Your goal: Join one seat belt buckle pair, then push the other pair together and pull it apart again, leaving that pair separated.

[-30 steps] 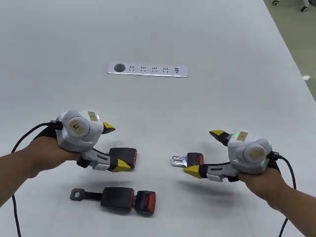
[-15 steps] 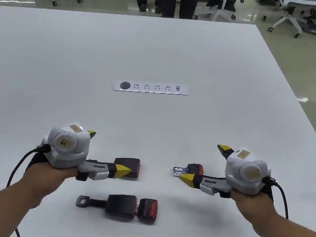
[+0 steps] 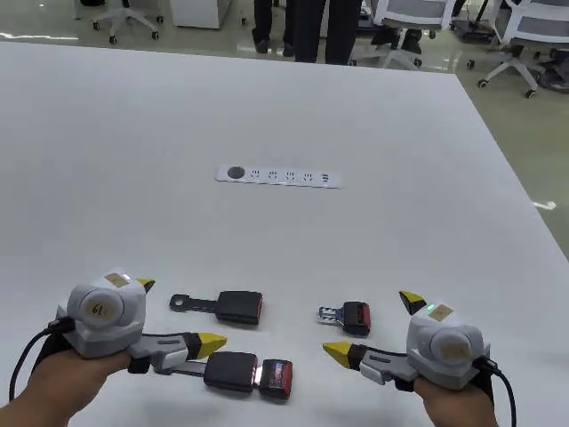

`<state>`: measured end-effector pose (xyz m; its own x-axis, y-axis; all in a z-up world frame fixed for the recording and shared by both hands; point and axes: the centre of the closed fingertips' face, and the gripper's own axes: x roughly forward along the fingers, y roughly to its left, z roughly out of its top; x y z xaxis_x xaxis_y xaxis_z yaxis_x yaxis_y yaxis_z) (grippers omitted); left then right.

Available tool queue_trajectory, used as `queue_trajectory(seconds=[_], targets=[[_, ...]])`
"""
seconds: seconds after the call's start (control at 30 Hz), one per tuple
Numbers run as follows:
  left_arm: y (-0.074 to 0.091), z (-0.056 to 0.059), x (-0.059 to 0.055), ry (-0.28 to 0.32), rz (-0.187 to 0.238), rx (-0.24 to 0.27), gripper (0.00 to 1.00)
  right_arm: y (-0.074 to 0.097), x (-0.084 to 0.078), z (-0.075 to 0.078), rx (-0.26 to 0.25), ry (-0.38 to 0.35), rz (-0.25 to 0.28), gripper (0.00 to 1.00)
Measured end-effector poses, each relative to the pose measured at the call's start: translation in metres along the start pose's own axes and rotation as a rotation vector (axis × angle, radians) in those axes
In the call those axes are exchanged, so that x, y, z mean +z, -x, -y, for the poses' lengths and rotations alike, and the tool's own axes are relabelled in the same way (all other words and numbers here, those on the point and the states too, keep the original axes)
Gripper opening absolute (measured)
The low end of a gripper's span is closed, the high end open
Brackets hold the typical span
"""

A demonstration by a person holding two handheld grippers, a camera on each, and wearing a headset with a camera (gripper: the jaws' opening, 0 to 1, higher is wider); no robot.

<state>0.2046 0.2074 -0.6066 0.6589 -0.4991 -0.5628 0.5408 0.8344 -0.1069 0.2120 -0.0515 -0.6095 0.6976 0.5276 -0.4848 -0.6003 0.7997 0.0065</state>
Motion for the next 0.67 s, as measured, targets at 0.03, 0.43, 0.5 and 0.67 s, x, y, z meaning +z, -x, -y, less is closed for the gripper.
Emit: queue_trajectory(seconds=[0.03,0.43,0.5,0.67], targets=[[0.004,0.002,-0.003,0.006,0.002,0.004,1.00,0.002,-0.002,-0.002,-0.001,0.002,-0.002,0.99],[0.039,0.010,-0.022,0.026,0.037,0.036,1.00,0.034,-0.010,-0.012,-0.048,-0.007,0.012,0.99],[0.044,0.007,-0.022,0.028,0.047,0.039,1.00,0.039,-0.012,-0.015,-0.052,-0.009,0.012,0.99],[0.052,0.004,-0.025,0.020,0.062,0.043,1.00,0.046,-0.014,-0.014,-0.068,0.001,0.007,1.00]])
